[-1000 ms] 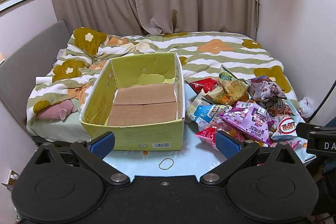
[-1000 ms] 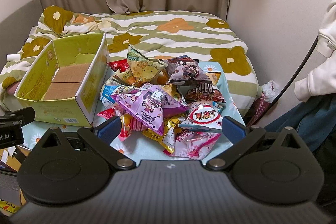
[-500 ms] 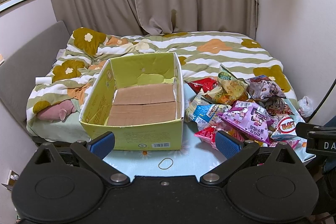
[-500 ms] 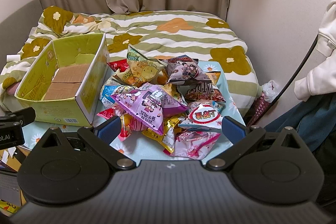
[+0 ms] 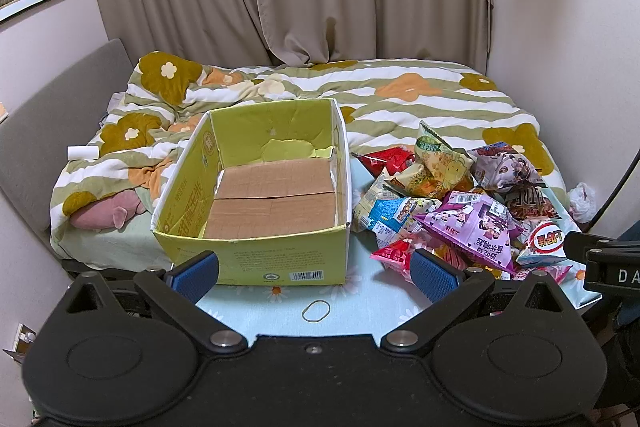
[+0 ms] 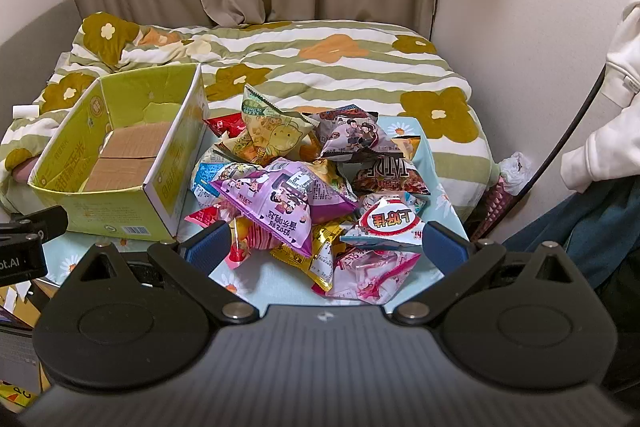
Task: Organize snacks
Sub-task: 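Grasp a purple snack bag with the left gripper while the right grasps a blue Spongo bag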
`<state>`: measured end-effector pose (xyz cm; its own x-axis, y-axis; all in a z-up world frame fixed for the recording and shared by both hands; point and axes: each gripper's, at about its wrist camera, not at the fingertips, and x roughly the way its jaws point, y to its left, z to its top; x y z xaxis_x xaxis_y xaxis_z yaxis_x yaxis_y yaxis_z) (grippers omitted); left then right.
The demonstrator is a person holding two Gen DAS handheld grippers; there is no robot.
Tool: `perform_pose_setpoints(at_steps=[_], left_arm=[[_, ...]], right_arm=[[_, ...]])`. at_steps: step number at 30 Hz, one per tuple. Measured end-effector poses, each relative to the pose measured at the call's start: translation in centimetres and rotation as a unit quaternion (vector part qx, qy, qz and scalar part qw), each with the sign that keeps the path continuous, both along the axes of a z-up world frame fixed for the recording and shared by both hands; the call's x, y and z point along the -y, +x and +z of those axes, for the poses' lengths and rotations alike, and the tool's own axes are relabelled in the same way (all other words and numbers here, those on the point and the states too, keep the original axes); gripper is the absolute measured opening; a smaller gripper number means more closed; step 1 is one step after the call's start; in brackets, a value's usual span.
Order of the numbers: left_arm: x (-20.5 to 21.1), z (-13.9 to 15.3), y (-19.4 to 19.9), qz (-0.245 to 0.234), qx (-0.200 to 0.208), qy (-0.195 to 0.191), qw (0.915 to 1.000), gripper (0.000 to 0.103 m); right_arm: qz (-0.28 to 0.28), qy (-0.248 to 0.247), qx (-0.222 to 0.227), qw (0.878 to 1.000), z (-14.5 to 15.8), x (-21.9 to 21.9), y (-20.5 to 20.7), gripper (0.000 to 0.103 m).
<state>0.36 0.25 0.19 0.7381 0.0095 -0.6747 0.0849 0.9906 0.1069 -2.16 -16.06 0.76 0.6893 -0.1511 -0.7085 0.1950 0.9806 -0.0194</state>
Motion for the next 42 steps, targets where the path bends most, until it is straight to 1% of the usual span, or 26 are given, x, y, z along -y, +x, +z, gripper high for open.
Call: perform_pose_setpoints(at_steps=[9,13,18,21,25,29,31,35,39,42], left_arm=[[0.1,0.0,0.0,0.000,0.000,0.000,1.0000,0.103],[0.2,0.0,0.3,-0.006,-0.011,-0.005,0.9999,0.103],[0.6,-0.4,1.2,-0.033,-0.021,-0.013,0.9991,0.103],[1.3,-0.5,2.0,-0.064,-0.014,-0.019,0.9976,0.103],[3.7,-0.9,3.7,-0.096,-0.012,-0.020,0.9951,0.103],[6.9,-1.6,5.5,-0.128,-0.011,-0.009,0.9917,0.103],[8.6,-2.2,6.5,-0.138,-0.016,0.000,0.9904,0.103],[12.1,-3.8,8.5,-0.166,-0.028,0.022,0.9855,0.103],[15.6,-6.1,10.9,-0.189,-0.053,0.049,0.9794,0.103],[17.5,-7.7,12.4,-0.203,-0.071,0.068,0.9743,0.103]], right_arm=[[-0.001,0.001,0.000,1.000,-0.1,0.0,-0.1,0.103],[-0.005,0.002,-0.004,1.000,0.0,0.3,-0.1,0.103],[-0.018,-0.005,-0.003,1.000,0.1,1.7,0.3,0.103],[-0.018,-0.012,0.006,1.000,0.0,2.8,1.4,0.103],[-0.009,-0.018,0.006,1.000,0.5,5.4,3.5,0.103],[0.017,-0.014,0.007,1.000,0.5,8.2,6.7,0.103],[0.033,-0.006,0.000,0.999,-0.1,9.5,8.8,0.103],[0.061,0.029,-0.012,0.998,-1.5,12.0,12.5,0.103],[0.088,0.040,-0.030,0.995,-3.1,13.8,16.5,0.103],[0.109,0.058,-0.047,0.991,-4.4,14.8,19.5,0.103]])
